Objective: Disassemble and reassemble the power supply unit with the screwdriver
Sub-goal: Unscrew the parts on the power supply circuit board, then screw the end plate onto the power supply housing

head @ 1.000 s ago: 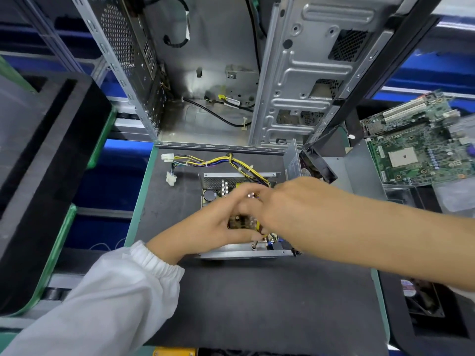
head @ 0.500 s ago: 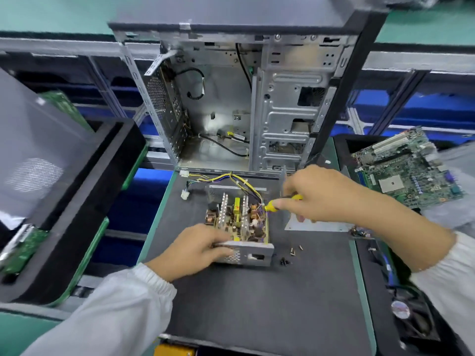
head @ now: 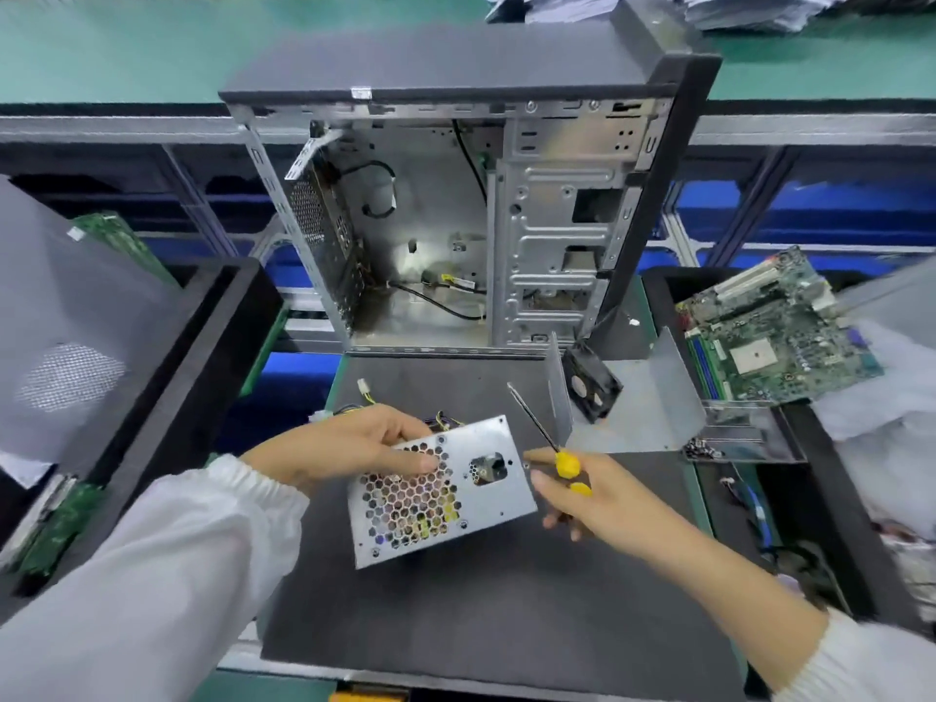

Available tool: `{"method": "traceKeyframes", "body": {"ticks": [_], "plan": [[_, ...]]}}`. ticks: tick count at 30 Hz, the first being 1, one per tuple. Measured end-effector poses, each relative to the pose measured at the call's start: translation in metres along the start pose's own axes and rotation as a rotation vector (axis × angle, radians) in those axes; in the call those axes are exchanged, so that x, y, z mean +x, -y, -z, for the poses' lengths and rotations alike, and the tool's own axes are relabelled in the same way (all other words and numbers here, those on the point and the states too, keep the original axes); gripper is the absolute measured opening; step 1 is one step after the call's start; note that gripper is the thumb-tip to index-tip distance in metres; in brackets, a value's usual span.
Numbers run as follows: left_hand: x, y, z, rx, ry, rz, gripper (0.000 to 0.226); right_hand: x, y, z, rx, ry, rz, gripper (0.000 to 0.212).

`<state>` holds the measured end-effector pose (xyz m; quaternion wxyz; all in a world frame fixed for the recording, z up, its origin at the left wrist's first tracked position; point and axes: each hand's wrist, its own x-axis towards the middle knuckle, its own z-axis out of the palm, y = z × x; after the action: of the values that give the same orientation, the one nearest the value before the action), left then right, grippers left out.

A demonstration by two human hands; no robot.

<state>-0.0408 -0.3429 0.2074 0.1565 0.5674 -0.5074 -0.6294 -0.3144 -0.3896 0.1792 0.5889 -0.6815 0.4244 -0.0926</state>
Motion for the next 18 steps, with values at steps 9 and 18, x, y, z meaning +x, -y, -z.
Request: {"method": "traceKeyframes", "body": {"ticks": [9, 18], "plan": [[0.015, -0.008, 0.019, -0.099, 0.185, 0.075, 0.028, 0.018, 0.025, -0.013, 0.182, -0.078, -0.017, 0.040], [0.032, -0.013, 0.017, -0.149, 0.240, 0.150, 0.037, 0.021, 0.007, -0.016, 0.384, -0.116, -0.088, 0.018]]}}
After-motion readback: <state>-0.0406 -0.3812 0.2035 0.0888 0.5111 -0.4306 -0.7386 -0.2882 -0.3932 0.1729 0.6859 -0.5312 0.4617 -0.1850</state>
